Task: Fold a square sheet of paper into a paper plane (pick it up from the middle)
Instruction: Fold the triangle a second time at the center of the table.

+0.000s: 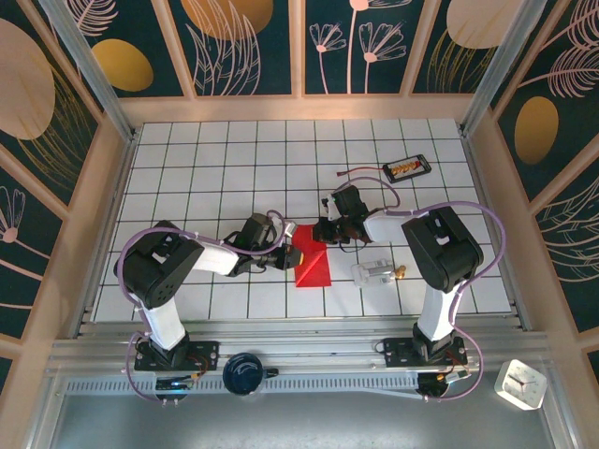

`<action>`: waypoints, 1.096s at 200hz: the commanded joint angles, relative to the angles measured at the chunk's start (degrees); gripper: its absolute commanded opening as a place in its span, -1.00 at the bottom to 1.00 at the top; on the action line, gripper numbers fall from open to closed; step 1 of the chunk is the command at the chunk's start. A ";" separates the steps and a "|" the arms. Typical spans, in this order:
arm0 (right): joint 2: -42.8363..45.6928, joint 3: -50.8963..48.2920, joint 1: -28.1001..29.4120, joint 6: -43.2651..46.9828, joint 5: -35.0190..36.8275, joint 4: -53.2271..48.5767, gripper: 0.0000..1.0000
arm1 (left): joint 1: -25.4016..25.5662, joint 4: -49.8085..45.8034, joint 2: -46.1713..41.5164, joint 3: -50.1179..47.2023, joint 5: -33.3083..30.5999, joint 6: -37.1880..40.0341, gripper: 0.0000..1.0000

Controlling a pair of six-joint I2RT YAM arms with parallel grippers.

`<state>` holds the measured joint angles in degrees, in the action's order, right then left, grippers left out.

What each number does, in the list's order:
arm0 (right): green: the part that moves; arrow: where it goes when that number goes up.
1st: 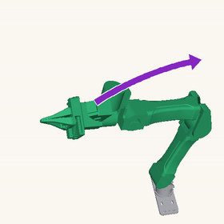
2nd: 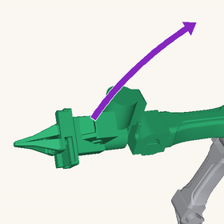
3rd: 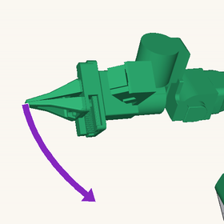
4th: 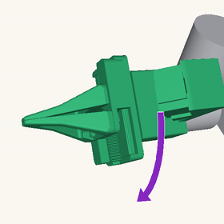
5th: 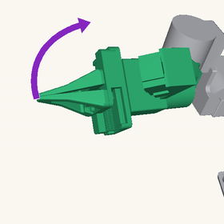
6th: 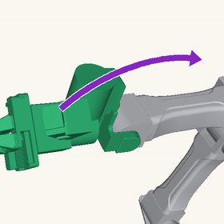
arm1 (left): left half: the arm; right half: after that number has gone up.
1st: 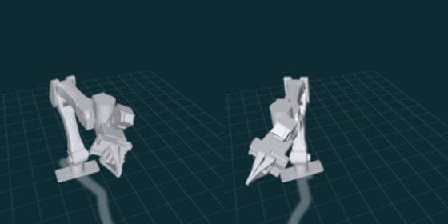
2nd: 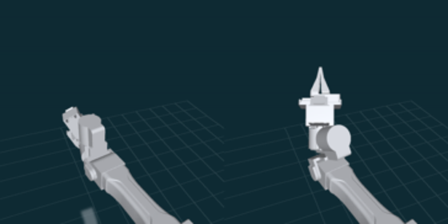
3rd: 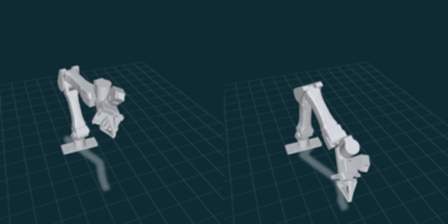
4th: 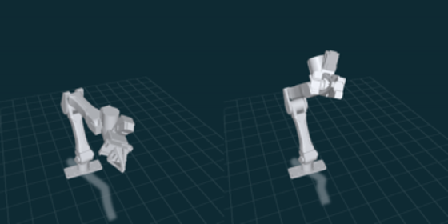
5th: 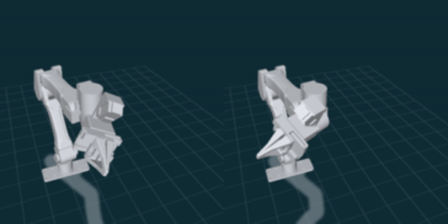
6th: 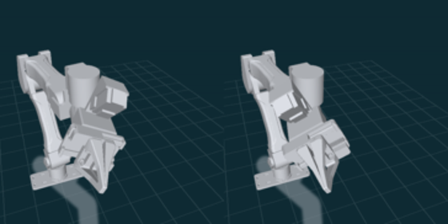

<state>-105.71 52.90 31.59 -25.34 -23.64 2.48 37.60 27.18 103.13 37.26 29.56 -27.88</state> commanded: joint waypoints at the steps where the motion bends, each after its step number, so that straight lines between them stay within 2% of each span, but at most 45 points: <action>1: -1.72 0.34 0.05 1.45 2.02 -5.11 -0.88 | -0.43 -5.19 0.46 -1.91 -3.37 1.77 -1.00; 47: -0.64 1.76 0.06 1.53 2.13 -6.17 -0.69 | -0.38 -7.50 -0.29 -2.10 -5.21 2.03 -1.00; 99: 0.84 3.18 0.09 1.25 1.67 -6.96 -0.58 | -0.41 -8.80 0.27 -1.52 -5.73 2.34 -1.00; 219: -0.18 1.83 0.05 0.65 0.52 -5.67 -0.59 | -0.41 -7.54 2.22 1.80 -0.40 2.04 -1.00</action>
<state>-105.65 55.11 31.59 -24.51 -23.64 -1.69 37.63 23.70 102.80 38.59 29.23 -26.63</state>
